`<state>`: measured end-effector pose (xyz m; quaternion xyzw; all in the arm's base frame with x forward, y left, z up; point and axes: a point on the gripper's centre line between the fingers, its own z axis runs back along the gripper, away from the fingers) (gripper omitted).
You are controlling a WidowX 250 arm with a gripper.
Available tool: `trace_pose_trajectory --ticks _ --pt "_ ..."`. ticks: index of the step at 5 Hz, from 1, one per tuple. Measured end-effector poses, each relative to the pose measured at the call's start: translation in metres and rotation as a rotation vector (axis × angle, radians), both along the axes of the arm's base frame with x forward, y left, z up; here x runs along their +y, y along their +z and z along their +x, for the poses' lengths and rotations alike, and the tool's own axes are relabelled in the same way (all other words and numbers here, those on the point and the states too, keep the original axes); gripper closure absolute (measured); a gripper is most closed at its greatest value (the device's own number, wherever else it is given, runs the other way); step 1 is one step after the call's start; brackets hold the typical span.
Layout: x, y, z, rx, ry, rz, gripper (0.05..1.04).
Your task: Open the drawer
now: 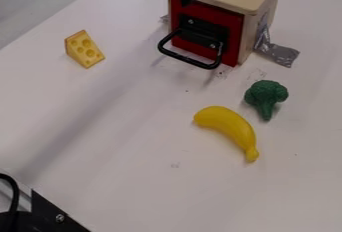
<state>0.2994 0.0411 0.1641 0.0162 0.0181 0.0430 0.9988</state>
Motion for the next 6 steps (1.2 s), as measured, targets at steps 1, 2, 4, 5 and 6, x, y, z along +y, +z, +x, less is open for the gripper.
trace_pose_trajectory --ticks 1,2,4,5,6 --pt "-0.001 -0.010 -0.001 0.033 0.001 -0.008 0.083" --pt "-0.015 -0.025 0.004 0.069 0.044 -0.121 0.083" --pt "-0.021 -0.034 0.034 -0.063 0.247 -0.280 0.083" --pt "-0.011 -0.043 0.044 -0.140 0.441 -0.323 0.083" --pt "0.000 -0.055 0.043 -0.232 0.590 -0.278 0.083"
